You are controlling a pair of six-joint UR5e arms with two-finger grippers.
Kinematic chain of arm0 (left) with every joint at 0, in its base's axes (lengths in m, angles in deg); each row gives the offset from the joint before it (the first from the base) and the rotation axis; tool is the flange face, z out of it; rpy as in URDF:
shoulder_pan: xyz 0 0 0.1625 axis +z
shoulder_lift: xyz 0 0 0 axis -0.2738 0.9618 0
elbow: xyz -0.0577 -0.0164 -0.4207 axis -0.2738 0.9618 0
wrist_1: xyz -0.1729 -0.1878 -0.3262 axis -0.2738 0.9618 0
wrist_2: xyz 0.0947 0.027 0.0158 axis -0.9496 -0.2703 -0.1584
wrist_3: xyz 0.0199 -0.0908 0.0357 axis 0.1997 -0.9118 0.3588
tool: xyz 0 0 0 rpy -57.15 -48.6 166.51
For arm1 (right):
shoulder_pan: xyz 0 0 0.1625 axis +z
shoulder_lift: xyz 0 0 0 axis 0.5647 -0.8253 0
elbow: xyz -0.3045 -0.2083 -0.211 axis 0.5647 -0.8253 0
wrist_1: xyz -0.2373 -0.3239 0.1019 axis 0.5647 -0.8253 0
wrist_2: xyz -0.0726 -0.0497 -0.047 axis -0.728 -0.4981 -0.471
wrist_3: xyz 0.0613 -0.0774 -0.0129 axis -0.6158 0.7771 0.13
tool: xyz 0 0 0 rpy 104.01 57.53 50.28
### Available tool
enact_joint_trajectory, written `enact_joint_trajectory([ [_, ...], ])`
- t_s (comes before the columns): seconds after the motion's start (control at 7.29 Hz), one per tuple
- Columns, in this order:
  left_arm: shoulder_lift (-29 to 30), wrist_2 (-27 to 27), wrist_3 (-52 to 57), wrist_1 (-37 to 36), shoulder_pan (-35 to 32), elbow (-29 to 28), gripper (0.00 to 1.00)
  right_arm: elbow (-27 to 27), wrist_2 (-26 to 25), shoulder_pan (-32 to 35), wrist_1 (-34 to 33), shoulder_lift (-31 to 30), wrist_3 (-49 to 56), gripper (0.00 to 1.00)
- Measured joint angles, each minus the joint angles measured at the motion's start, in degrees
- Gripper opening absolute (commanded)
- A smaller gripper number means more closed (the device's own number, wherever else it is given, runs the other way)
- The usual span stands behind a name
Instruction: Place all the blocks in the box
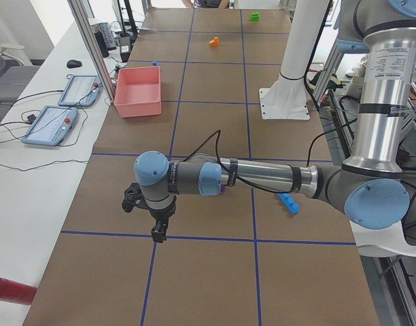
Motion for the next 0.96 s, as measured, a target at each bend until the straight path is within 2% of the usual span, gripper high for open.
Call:
enact_joint_trajectory([
  [0.27,0.44,0.03,-0.05,-0.29,0.04,0.26,1.00,1.35,-0.19,0.01,0.09,-0.45,-0.31,1.00],
  [0.69,0.83,2.50,-0.32,0.46,1.36,1.92,1.00,7.33,0.01,-0.29,-0.04,-0.08,-1.59,1.00],
  [0.96,1.00,4.33,-1.17,1.73,2.47,3.81,1.00,8.86,3.08,-2.41,0.21,-0.03,-5.33,1.00],
])
